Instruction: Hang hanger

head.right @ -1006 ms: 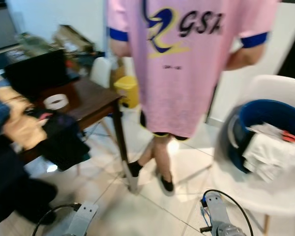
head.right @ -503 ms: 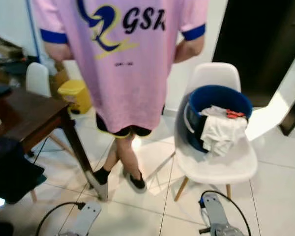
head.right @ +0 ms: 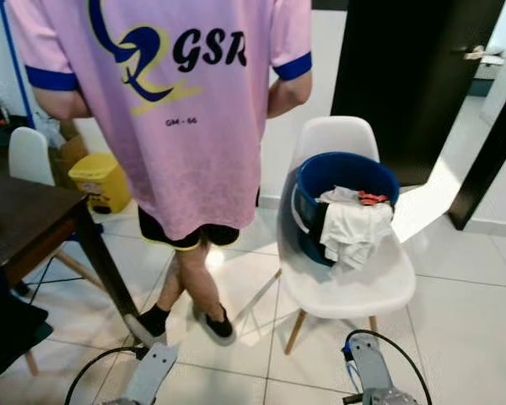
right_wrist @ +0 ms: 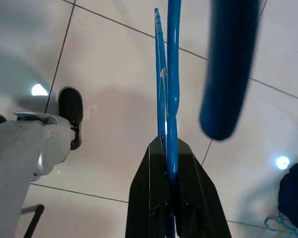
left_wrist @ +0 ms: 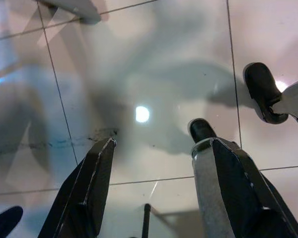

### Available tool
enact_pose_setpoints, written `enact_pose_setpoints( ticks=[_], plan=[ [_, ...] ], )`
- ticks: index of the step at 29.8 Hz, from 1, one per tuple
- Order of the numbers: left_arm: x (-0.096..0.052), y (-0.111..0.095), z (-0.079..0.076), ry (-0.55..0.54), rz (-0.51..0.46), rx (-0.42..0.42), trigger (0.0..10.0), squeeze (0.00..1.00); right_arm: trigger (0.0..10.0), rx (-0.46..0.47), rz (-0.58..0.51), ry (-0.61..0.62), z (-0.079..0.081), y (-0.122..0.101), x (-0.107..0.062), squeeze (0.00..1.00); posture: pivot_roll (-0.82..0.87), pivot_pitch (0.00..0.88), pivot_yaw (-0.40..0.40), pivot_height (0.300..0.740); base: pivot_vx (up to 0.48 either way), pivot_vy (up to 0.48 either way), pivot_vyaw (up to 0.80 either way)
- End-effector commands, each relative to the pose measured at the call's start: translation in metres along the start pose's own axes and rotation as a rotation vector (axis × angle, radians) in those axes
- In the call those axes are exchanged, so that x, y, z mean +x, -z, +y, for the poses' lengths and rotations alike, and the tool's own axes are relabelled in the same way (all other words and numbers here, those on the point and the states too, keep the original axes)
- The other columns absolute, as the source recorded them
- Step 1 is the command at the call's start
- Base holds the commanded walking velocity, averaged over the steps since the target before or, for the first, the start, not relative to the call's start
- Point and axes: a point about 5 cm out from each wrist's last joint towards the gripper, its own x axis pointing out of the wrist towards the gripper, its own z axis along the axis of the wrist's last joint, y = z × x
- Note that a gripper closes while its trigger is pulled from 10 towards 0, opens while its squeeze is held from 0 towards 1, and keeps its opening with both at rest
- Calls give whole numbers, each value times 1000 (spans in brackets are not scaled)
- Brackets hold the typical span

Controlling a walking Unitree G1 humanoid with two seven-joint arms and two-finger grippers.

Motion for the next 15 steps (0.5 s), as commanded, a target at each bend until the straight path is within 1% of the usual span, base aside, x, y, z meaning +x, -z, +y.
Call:
enact_pose_setpoints(
  ticks=[1, 9, 11, 15],
  plan=[
    [-1, 5, 2, -2, 17, -8, 10000, 0, 10000, -12, -3, -1, 0, -1, 0, 0, 4, 0, -12, 740, 0, -307, 0],
    [-1, 5, 1, 0, 16, -9, 10000, 0, 10000, -11, -5, -3, 0, -1, 0, 0, 3, 0, -11, 740, 0, -323, 0],
    [0, 1, 5, -15, -5, -49, 10000, 0, 10000, 3, -10, 0, -1, -2, 0, 0, 3, 0, -6, 740, 0, -341, 0],
    [0, -5, 8, -24, -32, -81, 10000, 0, 10000, 5, -19, 4, -2, -5, 0, 0, -3, 0, -3, 740, 0, -361, 0]
  ],
)
